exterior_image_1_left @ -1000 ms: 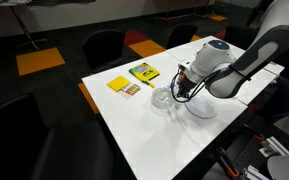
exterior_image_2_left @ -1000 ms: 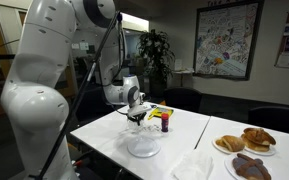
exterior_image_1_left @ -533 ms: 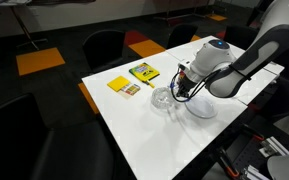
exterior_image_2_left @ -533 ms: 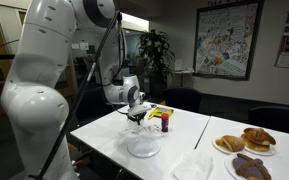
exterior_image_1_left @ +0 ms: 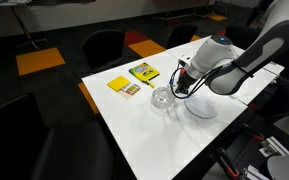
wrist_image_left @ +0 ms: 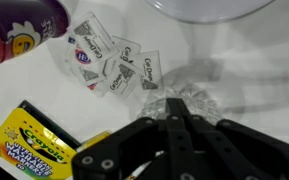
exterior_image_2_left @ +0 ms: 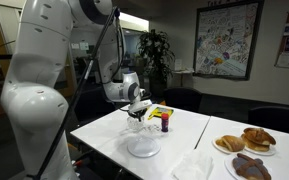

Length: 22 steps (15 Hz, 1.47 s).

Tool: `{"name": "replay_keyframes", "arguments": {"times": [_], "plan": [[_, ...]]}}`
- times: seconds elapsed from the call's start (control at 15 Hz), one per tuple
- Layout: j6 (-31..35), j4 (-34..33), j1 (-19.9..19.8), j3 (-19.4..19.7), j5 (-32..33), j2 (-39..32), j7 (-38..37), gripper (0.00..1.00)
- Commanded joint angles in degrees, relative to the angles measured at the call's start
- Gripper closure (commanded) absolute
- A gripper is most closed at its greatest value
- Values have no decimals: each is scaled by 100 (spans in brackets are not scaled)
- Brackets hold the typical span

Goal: Cover the glass jar with the glass lid

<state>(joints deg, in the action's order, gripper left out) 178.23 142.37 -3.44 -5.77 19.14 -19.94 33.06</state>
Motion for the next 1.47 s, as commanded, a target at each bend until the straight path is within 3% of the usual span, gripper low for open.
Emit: {"name": "replay_keyframes", "arguments": {"times": [0.0, 1.4], "plan": [[105, 70, -55, -23, 148, 96, -13, 100], [1054, 54, -191, -123, 503, -331, -66, 100]]}}
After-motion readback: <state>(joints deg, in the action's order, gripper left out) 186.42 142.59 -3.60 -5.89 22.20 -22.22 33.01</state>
